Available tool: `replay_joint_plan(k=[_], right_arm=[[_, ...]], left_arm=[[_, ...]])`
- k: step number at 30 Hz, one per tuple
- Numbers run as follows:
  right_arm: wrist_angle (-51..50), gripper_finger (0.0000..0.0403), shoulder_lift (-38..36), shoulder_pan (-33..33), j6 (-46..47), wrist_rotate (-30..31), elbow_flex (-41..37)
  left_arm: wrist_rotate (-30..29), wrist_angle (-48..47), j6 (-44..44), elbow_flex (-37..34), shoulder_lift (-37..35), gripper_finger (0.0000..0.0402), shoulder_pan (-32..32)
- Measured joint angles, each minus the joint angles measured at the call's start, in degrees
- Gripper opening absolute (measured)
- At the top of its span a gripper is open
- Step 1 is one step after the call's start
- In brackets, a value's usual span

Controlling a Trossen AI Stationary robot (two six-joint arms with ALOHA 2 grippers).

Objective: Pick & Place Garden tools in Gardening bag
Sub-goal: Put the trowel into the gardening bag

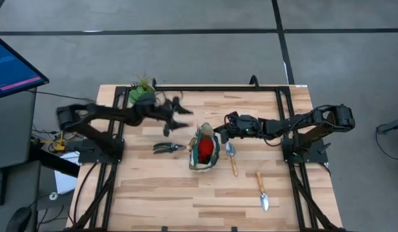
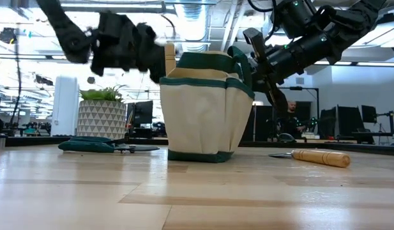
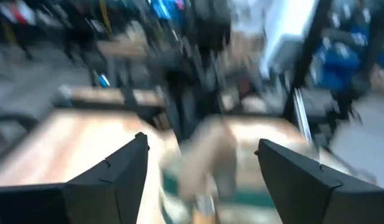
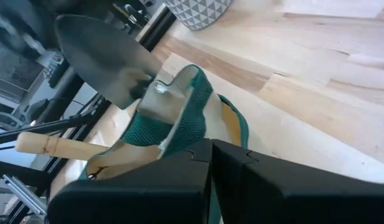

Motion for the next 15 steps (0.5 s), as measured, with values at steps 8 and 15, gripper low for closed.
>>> replay_joint_plan(k=[8,15], right_arm=[[2.55,0.0,0.0,-0.31,-2.85,0.31,0.0],[2.64,0.0,0.0,-0.5,-2.92,0.45,0.0]], left_arm=[[-4.83,0.91,-1.59,0.13,-14.55,0.0139,0.88],[-5.14,1.27,-1.73,3.03,-6.42,0.001,-4.06]])
